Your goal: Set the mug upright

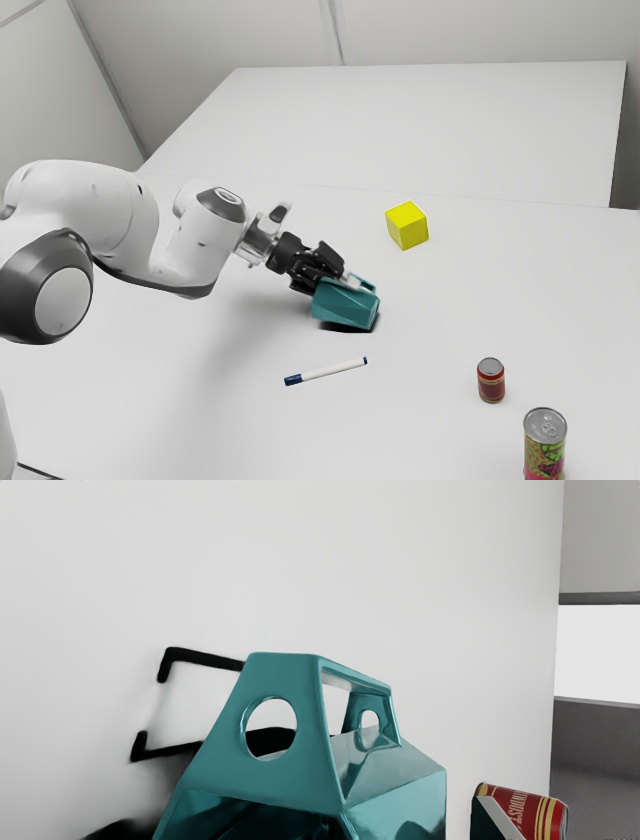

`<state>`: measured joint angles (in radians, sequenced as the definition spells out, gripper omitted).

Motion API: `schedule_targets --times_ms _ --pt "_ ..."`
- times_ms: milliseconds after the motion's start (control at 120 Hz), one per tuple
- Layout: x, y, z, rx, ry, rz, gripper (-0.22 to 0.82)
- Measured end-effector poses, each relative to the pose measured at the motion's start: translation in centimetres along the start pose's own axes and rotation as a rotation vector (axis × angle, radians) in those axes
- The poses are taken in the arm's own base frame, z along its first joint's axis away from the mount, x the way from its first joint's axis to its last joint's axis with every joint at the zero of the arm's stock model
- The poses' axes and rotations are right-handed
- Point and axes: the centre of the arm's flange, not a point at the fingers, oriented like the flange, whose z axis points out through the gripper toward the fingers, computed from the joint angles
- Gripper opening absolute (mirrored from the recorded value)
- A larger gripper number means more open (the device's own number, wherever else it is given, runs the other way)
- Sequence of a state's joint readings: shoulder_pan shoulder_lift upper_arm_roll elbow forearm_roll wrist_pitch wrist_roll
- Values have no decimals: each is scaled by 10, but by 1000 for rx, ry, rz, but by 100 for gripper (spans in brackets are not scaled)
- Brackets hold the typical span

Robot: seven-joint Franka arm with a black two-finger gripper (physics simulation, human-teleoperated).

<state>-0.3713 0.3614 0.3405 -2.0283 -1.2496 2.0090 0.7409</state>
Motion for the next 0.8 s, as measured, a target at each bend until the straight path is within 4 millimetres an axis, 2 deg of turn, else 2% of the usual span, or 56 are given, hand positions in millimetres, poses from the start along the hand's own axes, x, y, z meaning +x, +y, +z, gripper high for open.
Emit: schedule_targets --times_ms 83,233,308,433,525,617,683,800 --pt "0 0 0 -1 1 11 1" --pt "1 7 -2 4 4 44 -7" --pt "3 21 -11 3 17 78 -12" --pt "5 57 -35 52 23 185 -13" --pt "2 86 -60 166 -11 302 -14" --pt "-1 104 -81 347 -84 422 -15" --pt "0 105 -92 485 -141 483 -16" --pt "1 95 -101 677 -229 539 -17"
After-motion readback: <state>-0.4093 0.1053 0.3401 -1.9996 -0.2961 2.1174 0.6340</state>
